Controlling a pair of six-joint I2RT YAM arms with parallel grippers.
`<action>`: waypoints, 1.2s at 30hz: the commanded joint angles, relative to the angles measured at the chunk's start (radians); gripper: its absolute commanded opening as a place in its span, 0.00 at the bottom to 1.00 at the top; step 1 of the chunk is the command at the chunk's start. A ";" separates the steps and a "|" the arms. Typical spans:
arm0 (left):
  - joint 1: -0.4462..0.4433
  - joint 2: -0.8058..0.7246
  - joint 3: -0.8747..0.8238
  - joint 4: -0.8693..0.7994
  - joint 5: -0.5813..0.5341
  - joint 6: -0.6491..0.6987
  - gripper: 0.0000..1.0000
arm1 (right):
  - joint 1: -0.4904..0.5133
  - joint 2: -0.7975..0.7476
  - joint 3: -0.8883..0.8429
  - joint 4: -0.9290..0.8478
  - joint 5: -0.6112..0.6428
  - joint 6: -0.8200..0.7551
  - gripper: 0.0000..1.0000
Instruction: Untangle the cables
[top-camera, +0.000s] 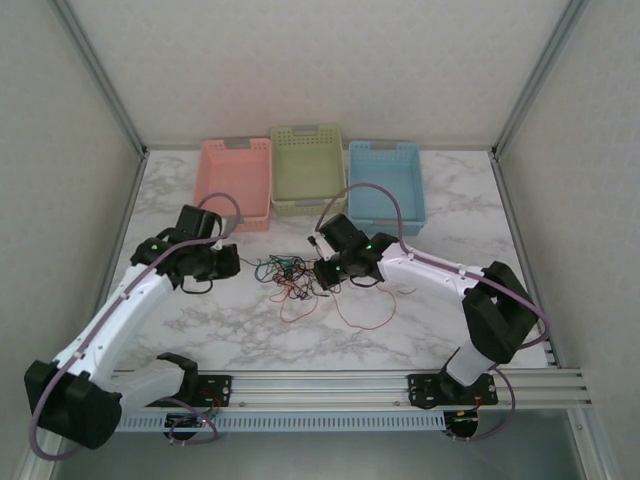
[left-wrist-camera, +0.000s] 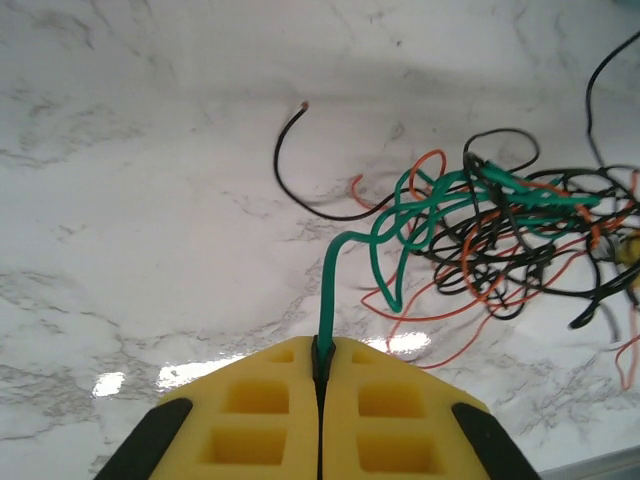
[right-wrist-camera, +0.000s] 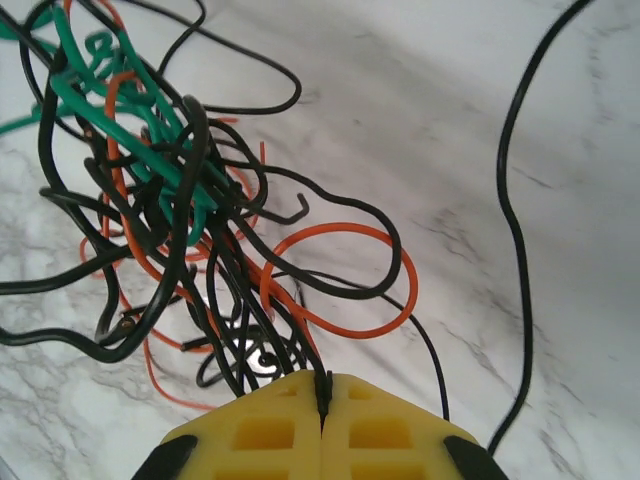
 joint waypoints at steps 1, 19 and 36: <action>-0.002 0.046 0.006 0.003 0.022 0.015 0.00 | -0.006 0.032 0.049 -0.057 0.016 0.046 0.05; -0.004 0.169 0.037 0.014 -0.050 0.051 0.00 | -0.006 0.006 0.096 -0.120 0.009 0.044 0.25; -0.001 0.168 0.035 0.014 -0.059 0.052 0.00 | -0.001 -0.020 0.017 -0.228 -0.061 0.092 0.26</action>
